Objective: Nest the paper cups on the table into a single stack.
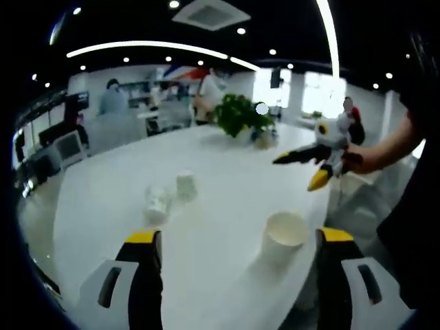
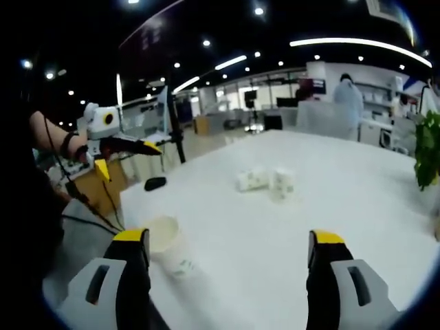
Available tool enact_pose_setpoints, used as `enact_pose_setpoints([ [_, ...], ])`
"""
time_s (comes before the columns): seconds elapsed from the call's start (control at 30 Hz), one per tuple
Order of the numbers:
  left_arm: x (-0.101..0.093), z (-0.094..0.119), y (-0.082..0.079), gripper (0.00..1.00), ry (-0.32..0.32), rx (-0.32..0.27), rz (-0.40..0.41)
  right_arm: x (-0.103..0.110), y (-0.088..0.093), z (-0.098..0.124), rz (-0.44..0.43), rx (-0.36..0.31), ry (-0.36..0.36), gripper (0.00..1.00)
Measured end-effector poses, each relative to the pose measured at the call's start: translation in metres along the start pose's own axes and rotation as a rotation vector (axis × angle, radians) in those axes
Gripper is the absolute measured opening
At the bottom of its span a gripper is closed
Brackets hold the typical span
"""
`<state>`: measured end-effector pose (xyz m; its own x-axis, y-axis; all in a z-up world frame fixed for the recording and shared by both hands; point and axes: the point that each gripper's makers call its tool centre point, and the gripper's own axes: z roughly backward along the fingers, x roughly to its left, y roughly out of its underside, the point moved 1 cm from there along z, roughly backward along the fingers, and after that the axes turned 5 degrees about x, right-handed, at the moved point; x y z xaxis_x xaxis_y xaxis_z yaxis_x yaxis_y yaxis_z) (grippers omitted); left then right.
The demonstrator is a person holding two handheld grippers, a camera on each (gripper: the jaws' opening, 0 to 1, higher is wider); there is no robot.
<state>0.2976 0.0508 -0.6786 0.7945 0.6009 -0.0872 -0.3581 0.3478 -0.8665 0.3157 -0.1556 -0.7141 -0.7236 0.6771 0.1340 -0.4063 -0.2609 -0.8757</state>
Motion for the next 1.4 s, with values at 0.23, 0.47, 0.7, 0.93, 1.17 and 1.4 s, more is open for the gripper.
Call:
enact_pose_setpoints([
  [0.23, 0.001, -0.001, 0.001, 1.00, 0.007, -0.018, 0.021, -0.004, -0.005, -0.003, -0.001, -0.004, 0.002, 0.94],
  [0.47, 0.003, -0.002, 0.003, 1.00, 0.003, -0.013, 0.031, -0.008, -0.008, -0.007, 0.002, -0.004, 0.005, 0.94],
  [0.7, 0.006, -0.004, 0.008, 1.00, -0.006, -0.007, 0.047, -0.019, -0.014, -0.018, 0.023, 0.010, -0.003, 0.93],
  [0.93, 0.005, -0.006, 0.014, 1.00, -0.007, -0.006, 0.061, -0.040, -0.031, -0.038, 0.060, 0.025, -0.005, 0.93],
  [1.17, 0.005, -0.007, 0.020, 1.00, -0.002, -0.012, 0.071, -0.050, -0.043, -0.066, 0.115, 0.061, -0.033, 0.93],
  [1.4, 0.007, -0.011, 0.027, 1.00, -0.003, -0.003, 0.089, -0.063, -0.052, -0.095, 0.135, 0.085, -0.046, 0.92],
])
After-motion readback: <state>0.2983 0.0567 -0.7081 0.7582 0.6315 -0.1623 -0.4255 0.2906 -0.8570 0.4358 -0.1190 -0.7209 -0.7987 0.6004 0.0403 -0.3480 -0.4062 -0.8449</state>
